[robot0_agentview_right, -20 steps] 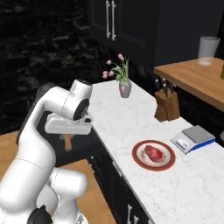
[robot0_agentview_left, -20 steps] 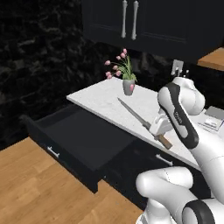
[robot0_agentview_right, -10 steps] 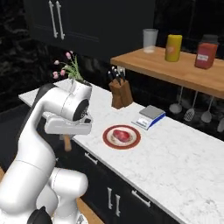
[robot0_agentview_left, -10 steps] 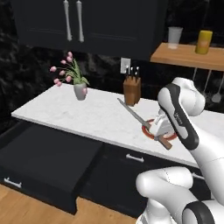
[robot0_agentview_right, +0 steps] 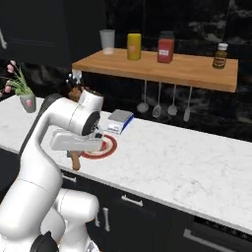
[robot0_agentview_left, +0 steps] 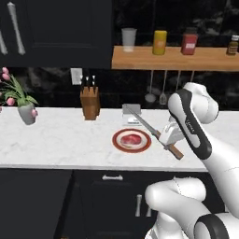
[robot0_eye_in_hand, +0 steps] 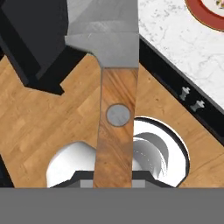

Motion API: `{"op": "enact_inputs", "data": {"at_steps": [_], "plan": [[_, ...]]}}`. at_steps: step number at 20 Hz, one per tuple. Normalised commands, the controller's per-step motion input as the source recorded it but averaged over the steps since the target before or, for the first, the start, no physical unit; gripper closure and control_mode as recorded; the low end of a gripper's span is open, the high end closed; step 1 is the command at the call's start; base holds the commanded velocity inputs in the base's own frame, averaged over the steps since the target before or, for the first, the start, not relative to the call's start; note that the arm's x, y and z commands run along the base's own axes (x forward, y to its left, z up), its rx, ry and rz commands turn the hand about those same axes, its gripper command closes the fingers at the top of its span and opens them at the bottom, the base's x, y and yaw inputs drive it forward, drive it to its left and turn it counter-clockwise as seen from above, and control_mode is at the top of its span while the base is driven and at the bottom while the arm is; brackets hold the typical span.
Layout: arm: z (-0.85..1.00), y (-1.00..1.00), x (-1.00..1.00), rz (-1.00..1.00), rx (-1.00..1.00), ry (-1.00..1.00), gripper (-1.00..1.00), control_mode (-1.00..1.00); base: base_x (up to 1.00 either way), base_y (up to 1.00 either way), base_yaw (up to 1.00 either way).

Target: Pick up the knife from the drawer and place it on the cutting board. Then place the meat from the plate to the cutting board.

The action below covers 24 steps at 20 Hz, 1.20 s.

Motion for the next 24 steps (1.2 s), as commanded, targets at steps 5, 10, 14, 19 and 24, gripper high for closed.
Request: {"op": "enact_inputs", "data": {"at_steps": [5, 10, 14, 19, 24], "plan": [[0.00, 0.00, 0.00, 0.00, 0.00, 0.00, 1.00, 1.00, -0.08, 0.23, -0.60], [0.00, 0.00, 0.00, 0.00, 0.00, 0.00, 1.00, 1.00, 0.00, 0.19, -0.54], [0.00, 0.00, 0.00, 0.00, 0.00, 0.00, 1.00, 1.00, 0.00, -0.01, -0.26], [0.00, 0.00, 0.00, 0.00, 0.00, 0.00, 1.00, 1.00, 0.00, -0.47, -0.02], [0.00, 0.00, 0.00, 0.00, 0.00, 0.00, 1.00, 1.00, 0.00, -0.86, 0.01]]}}
